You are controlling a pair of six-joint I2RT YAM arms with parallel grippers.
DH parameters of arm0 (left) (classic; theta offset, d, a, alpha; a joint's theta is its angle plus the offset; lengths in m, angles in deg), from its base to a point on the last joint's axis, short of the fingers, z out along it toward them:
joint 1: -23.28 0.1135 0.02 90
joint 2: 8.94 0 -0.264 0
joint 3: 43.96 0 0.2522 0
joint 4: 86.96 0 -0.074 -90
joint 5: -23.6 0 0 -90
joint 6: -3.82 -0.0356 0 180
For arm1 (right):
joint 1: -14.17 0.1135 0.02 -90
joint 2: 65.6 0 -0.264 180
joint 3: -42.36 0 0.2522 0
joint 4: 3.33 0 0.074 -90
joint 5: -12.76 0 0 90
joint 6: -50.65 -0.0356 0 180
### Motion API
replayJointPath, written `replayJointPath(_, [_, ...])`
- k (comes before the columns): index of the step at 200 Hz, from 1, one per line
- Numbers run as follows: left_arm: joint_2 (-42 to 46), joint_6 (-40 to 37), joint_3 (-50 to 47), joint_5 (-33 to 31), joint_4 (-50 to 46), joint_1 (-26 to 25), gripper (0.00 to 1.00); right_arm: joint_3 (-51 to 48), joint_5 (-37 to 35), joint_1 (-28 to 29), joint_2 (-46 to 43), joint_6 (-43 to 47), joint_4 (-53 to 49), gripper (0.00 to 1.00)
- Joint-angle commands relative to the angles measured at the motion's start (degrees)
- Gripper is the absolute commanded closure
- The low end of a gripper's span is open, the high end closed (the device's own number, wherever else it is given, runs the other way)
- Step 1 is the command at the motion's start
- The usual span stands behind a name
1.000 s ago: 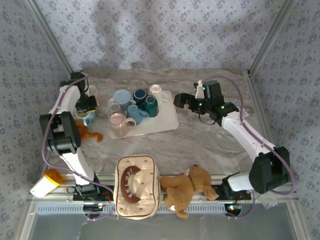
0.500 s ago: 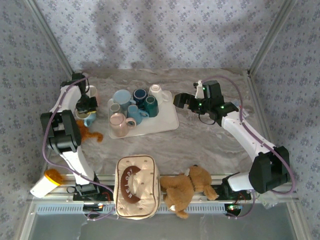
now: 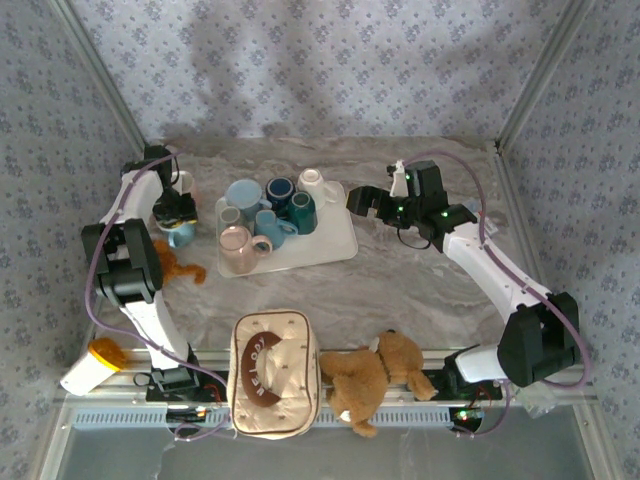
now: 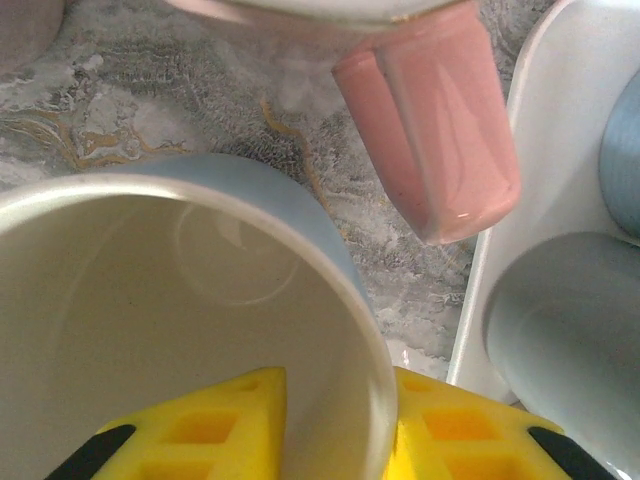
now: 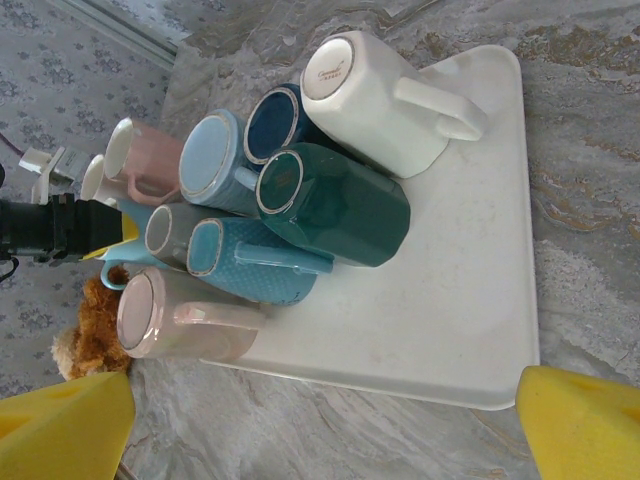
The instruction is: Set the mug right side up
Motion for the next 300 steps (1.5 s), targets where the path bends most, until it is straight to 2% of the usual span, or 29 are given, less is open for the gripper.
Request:
replayJointPath(1, [2.01,-0.71,1.63,1.43,-1.19,0.38,0.71,1.53,0.76,-0.33,0.7,-0.5,0.5,0.0])
replayJointPath(63, [10.8,-0.49,-1.04,1.31,1.57,0.38,0.67,1.01,-1.23,-0.02,-0.2,-0.17,-0.42,0.0])
replayJointPath(105, [20.24,-1.29,-6.89,6.16,8.01,-0.09,0.59,-1.04,-5.06,0.5,-2.87,0.48,-0.19,0.0])
replayJointPath(132, [27.89,-2.12,-12.78,13.19,16.22,-2.16,0.57,-2.82,-7.06,1.04,-4.63,2.03,1.26,0.0])
replayJointPath(156, [33.34,-3.62,-17.24,22.93,23.81,-6.17,0.54,-3.19,-8.38,2.38,-5.07,5.28,2.04,0.0])
replayJointPath(179, [35.67,-4.92,-19.0,31.46,26.73,-10.85,0.53,-1.9,-8.83,3.98,-3.63,8.39,2.08,0.0])
replayJointPath(205, [37.0,-7.88,-19.36,34.83,26.36,-15.86,0.52,-1.17,-7.81,5.12,0.12,11.96,5.21,0.0])
replayJointPath(239, [37.08,-9.33,-19.74,35.47,25.54,-18.92,0.5,4.11,-5.11,3.89,7.92,8.16,6.67,0.02])
replayJointPath(272, [35.77,-12.23,-18.78,34.9,22.2,-21.75,0.49,18.59,-5.67,4.11,20.72,3.24,-1.04,0.02])
replayJointPath(300, [35.12,-12.59,-18.33,34.28,21.48,-23.29,0.49,30.76,-9.86,5.05,30.9,-1.13,-7.66,0.0])
